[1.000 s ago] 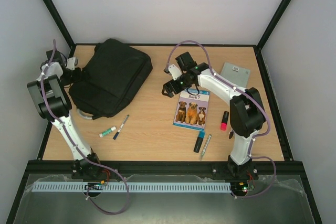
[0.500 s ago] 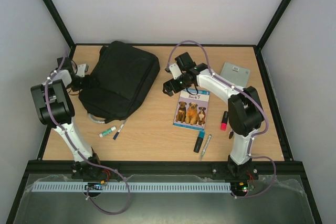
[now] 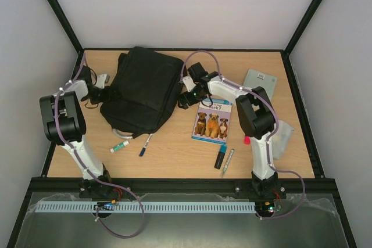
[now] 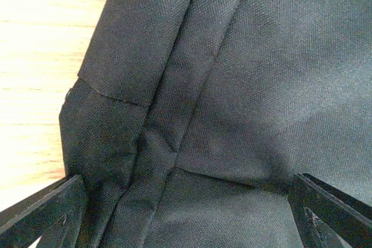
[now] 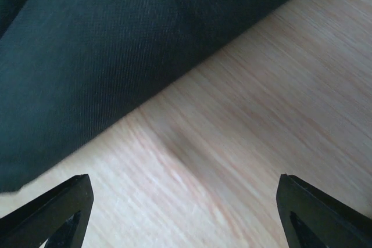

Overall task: Pack the student bag
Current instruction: Move the student bag to the center of the board.

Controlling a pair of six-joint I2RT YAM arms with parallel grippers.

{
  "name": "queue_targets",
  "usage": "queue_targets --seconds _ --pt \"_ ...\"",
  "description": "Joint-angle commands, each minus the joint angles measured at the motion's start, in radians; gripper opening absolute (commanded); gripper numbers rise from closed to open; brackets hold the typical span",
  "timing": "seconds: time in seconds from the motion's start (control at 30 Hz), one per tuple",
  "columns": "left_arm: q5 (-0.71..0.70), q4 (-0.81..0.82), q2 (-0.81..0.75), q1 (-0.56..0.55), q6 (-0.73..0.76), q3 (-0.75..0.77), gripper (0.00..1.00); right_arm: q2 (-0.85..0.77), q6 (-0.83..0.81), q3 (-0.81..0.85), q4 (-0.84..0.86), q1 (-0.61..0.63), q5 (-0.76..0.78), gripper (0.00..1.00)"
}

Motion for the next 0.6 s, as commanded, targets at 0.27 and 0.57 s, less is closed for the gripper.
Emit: queue_targets --seconds 0.27,0.57 --pt "0.069 -0.167 -0.078 -0.017 0.049 -0.095 0.98 0.224 0.007 0.300 -0.014 0.042 0.004 0.84" --pt "0.105 -0.263 -0.135 -0.016 0.082 -0.097 0.97 0.346 -0.023 0.470 0.031 0.116 0.023 0.85"
